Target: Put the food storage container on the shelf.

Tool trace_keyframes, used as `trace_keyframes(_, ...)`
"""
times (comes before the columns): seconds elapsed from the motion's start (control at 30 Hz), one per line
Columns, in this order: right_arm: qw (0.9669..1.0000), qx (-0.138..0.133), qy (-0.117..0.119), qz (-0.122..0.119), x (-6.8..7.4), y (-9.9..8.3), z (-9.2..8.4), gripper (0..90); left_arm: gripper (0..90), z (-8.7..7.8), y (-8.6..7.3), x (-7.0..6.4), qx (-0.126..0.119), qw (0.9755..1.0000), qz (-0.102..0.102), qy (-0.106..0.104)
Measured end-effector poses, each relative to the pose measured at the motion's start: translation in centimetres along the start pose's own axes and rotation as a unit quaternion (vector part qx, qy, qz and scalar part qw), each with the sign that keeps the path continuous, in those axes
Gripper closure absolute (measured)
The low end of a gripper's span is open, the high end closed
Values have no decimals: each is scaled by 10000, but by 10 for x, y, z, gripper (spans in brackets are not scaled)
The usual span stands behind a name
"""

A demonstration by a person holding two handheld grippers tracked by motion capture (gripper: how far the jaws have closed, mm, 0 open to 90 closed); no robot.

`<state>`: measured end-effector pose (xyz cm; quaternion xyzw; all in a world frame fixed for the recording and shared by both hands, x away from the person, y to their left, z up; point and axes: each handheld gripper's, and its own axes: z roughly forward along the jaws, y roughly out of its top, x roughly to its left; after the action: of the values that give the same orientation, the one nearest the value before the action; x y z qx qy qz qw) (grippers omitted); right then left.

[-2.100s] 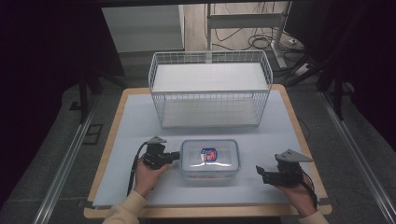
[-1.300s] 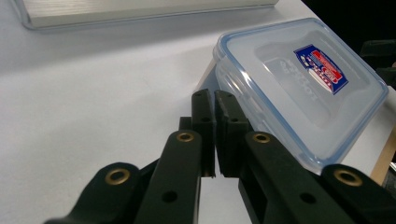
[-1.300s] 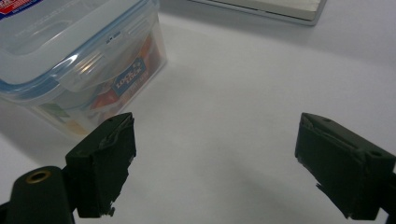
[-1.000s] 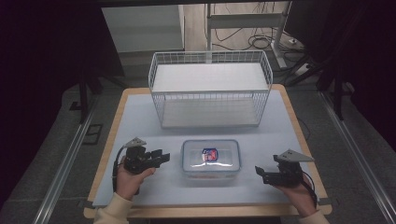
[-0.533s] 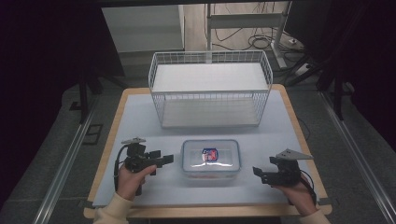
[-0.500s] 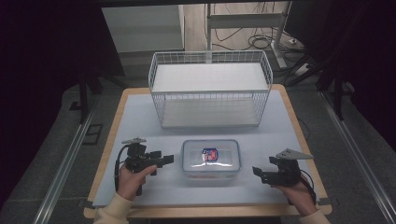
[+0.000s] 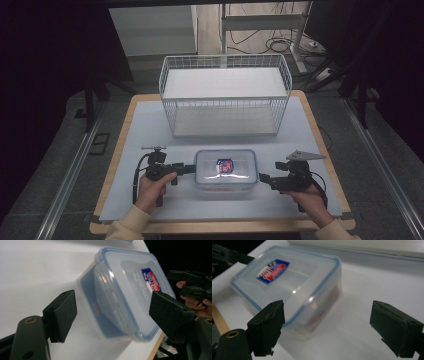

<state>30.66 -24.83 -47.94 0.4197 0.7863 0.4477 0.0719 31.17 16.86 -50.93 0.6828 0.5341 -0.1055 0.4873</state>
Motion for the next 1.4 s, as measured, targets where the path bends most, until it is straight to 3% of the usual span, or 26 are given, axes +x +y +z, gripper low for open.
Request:
trace_keyframes(0.1, 9999, 65, 109, 7, 3, 9, 7, 122, 210, 6, 0, -1, 118, 9999, 36, -36)
trace_keyframes(0.4, 9985, 198, 439, 257, 6, 28, 34, 103, 175, 24, -4, 5, 409, 9984, -276, -277)
trace_keyframes(0.63, 9965, 366, 631, 411, 7, 24, 42, 99, 231, 30, -4, 3, 446, 9978, -187, -456)
trace_keyframes(1.13, 9929, 642, 786, 619, 0, 20, 54, 133, 298, 28, -3, 1, 331, 9984, -150, -441)
trace_keyframes(1.33, 9898, 639, 956, 847, -6, 20, 57, 181, 300, 28, -4, 1, 290, 9986, -136, -431)
trace_keyframes(1.4, 9883, 595, 1036, 948, -10, 19, 54, 240, 301, 27, -5, 1, 280, 9986, -115, -440)
